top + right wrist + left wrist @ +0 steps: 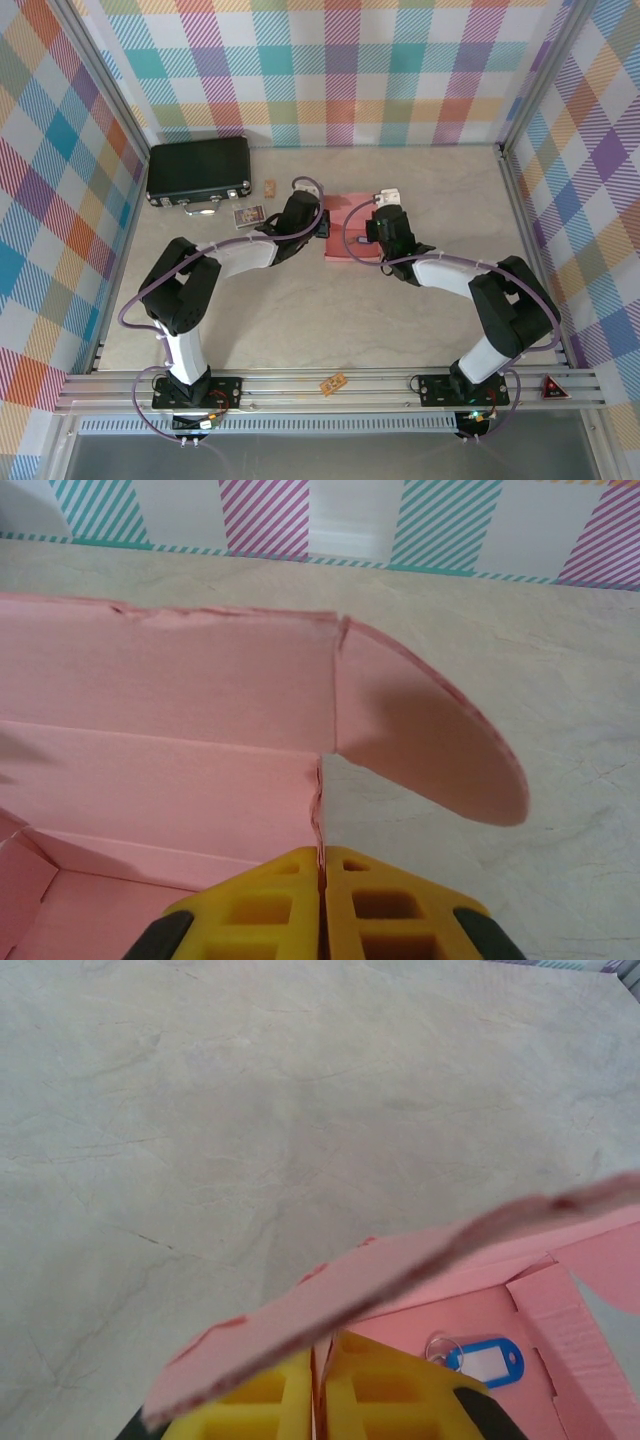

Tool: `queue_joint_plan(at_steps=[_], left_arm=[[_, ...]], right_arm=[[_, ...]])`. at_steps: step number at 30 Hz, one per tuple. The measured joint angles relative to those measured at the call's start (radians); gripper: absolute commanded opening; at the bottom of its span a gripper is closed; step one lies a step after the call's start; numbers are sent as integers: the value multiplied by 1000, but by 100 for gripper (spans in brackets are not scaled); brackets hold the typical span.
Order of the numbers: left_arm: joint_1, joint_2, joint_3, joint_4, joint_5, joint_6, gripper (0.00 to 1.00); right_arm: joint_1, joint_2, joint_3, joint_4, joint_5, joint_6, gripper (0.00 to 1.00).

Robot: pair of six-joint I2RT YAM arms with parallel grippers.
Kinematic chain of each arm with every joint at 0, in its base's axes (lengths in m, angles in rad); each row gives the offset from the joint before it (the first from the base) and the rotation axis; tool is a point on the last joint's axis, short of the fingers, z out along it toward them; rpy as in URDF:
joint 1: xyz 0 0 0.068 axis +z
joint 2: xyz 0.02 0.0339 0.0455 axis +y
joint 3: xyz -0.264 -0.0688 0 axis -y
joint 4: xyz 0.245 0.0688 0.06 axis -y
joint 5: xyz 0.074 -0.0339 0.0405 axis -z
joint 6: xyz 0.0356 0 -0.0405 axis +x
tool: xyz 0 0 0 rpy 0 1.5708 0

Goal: Fold the paper box

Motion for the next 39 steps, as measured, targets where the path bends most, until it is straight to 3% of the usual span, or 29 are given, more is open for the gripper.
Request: queue_joint_plan(at_steps=[39], left_arm=[[-34,-42,-124,126,-25,-53,12]], right_arm=[[79,1,-117,134,133,68,10]])
